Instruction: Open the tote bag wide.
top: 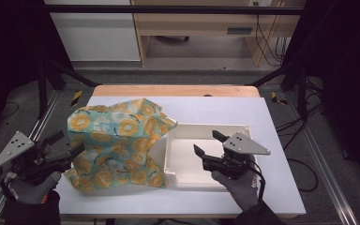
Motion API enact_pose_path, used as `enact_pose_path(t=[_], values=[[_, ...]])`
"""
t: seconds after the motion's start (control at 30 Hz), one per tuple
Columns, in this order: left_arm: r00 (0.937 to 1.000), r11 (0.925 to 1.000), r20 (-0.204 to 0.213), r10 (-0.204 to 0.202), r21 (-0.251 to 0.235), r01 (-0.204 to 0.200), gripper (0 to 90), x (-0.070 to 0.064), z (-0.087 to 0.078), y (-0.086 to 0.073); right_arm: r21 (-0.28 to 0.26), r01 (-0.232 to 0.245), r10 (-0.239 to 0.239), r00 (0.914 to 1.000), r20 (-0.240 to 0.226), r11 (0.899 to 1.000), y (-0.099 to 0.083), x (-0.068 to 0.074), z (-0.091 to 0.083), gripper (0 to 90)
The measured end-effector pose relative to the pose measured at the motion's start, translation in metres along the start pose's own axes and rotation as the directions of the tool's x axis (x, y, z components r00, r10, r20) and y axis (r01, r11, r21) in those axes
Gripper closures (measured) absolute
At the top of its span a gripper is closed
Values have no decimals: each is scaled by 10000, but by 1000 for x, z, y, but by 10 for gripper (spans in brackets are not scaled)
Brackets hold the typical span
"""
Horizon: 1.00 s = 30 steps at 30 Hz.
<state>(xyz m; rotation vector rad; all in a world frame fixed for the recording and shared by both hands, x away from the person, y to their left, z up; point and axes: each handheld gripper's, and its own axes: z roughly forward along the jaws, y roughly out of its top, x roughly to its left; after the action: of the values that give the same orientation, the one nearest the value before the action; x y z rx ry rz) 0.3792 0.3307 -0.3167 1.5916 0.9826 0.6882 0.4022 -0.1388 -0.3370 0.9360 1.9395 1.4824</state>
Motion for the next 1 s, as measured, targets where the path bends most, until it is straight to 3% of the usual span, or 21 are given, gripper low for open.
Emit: enact_pose_path(t=[0.27, 0.5, 0.53, 0.7, 1.0], values=[[9997, 9997, -224, 108, 223, -103, 193, 3, 1, -5, 21, 67, -65, 9958, -917, 10000, 15, 25, 27, 281], [9999, 9991, -130, 112, 412, -106, 301, 4, 2, -9, -26, 189, -191, 9866, -1623, 9998, 29, 52, 52, 294], [9999, 9991, -104, 89, 426, -84, 301, 4, 2, -9, -26, 189, -191, 9866, -1623, 9998, 29, 52, 52, 294], [10000, 9992, 13, -11, 401, 11, 478, 5, 0, -9, 104, 327, -305, 9853, -1683, 9994, 35, 68, 65, 327], [9991, 9977, -410, 133, 667, -105, 644, 2, 2, -12, 357, 99, -26, 9800, -1990, 9993, 34, 76, 78, 373]])
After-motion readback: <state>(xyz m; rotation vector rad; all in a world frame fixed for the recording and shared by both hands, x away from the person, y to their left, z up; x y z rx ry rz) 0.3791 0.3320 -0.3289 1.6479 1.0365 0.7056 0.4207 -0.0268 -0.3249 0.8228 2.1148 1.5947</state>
